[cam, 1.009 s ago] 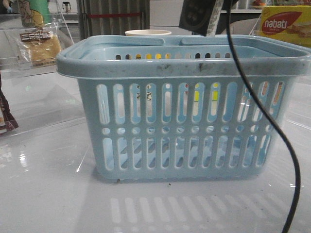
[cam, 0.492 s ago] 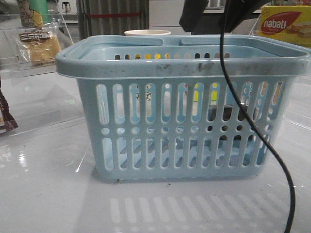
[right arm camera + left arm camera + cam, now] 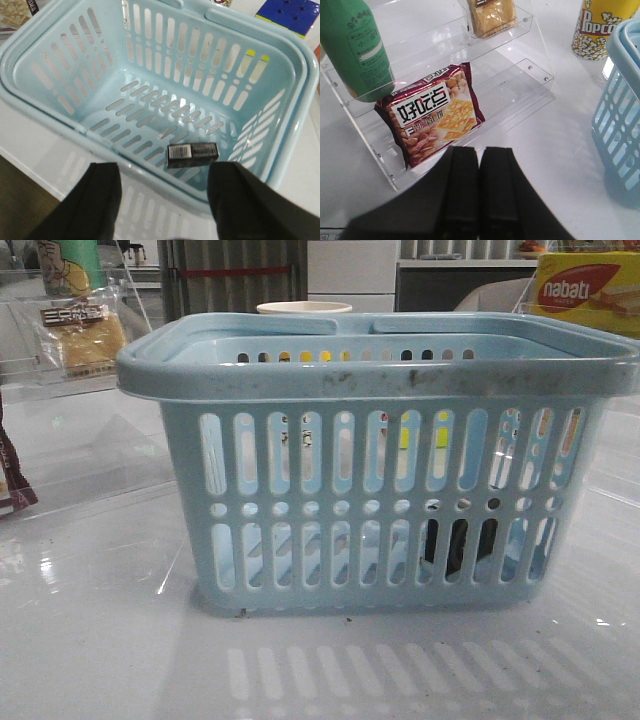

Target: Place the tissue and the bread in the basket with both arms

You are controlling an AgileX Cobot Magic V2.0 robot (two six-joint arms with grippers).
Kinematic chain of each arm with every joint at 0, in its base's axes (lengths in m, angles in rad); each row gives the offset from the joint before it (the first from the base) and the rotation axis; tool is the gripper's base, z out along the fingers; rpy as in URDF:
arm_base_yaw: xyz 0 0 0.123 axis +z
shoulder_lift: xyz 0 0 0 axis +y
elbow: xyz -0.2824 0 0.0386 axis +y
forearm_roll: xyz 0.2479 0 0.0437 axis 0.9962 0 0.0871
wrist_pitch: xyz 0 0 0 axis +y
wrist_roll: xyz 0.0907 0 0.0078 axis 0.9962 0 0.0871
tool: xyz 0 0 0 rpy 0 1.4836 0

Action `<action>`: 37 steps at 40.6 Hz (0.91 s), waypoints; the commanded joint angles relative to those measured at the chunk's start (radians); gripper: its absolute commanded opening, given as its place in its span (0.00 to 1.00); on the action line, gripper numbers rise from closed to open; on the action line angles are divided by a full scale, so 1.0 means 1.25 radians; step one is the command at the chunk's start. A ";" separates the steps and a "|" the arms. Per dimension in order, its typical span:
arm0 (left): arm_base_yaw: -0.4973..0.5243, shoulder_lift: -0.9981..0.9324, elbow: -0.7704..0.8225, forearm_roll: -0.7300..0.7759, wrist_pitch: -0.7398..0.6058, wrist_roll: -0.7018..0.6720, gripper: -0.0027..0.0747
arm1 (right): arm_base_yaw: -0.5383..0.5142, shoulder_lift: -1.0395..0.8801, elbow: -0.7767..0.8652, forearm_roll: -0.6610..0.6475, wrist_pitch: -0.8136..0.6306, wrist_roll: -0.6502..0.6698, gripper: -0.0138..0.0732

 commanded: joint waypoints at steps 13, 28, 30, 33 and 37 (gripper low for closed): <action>-0.006 0.003 -0.028 -0.001 -0.058 -0.006 0.15 | 0.001 -0.316 0.200 -0.006 -0.028 -0.009 0.72; -0.006 0.003 -0.028 -0.001 -0.058 -0.006 0.15 | 0.001 -0.362 0.241 -0.006 -0.017 -0.009 0.72; -0.006 0.003 -0.028 -0.001 -0.058 -0.006 0.15 | 0.001 -0.362 0.241 -0.006 -0.017 -0.009 0.72; -0.006 0.003 -0.028 -0.001 -0.058 -0.006 0.15 | 0.001 -0.362 0.241 -0.006 -0.017 -0.009 0.72; -0.006 0.003 -0.028 -0.001 -0.058 -0.006 0.15 | 0.001 -0.362 0.241 -0.006 -0.017 -0.009 0.72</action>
